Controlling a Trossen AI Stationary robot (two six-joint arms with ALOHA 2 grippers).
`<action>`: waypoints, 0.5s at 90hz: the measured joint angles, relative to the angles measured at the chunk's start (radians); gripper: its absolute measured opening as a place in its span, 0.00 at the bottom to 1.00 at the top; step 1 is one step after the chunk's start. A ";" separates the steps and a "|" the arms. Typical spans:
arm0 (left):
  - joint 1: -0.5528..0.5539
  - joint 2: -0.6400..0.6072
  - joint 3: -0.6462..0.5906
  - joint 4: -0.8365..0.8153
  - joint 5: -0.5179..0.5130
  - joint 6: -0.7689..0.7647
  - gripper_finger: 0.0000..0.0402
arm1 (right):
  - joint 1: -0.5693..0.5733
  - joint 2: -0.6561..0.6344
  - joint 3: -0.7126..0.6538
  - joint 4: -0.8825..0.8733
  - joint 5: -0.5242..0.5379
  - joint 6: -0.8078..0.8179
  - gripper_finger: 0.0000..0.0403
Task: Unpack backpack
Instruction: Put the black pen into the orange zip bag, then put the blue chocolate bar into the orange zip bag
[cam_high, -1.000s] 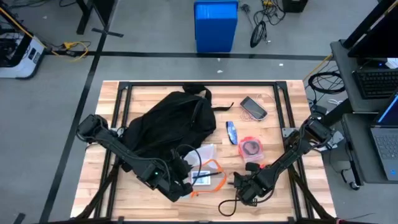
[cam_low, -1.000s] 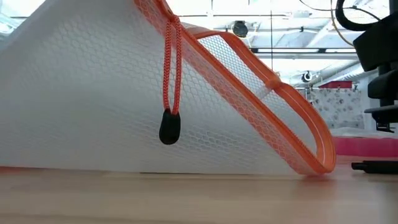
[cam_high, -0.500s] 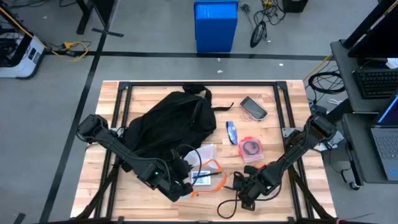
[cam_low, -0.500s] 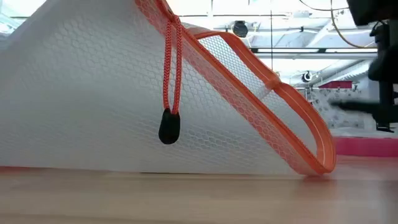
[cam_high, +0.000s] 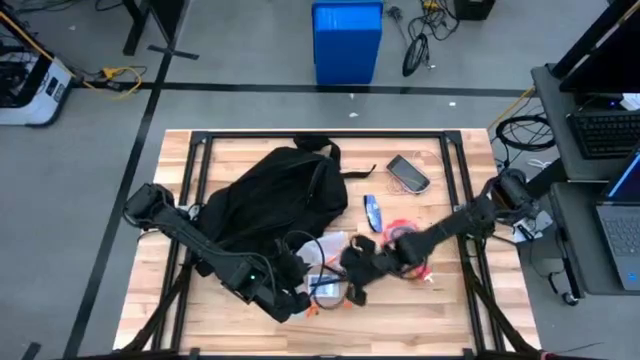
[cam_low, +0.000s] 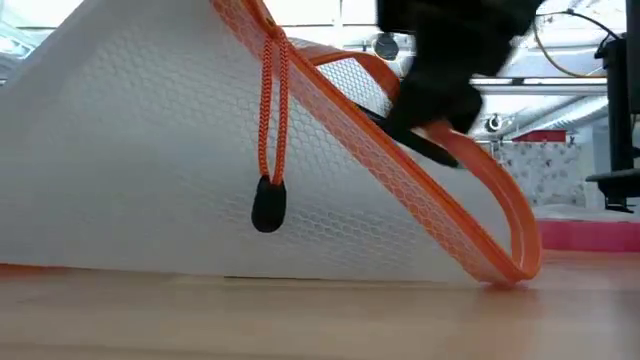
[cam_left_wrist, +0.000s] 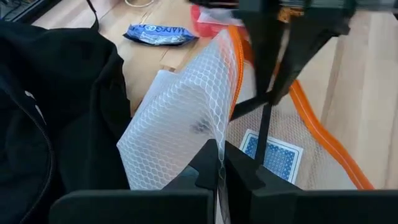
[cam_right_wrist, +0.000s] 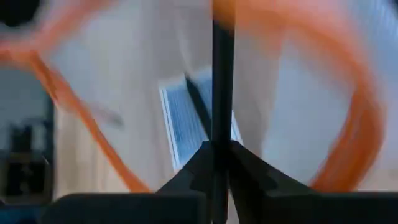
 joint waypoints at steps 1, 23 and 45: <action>0.000 0.000 0.000 0.000 0.000 0.000 0.00 | -0.004 0.000 0.000 0.012 -0.010 -0.007 0.09; 0.000 0.000 0.000 -0.001 0.000 -0.004 0.00 | -0.005 0.000 0.018 0.081 -0.042 -0.080 0.35; -0.001 0.000 0.000 -0.003 0.000 -0.001 0.00 | 0.008 0.000 0.134 -0.257 0.020 -0.013 0.42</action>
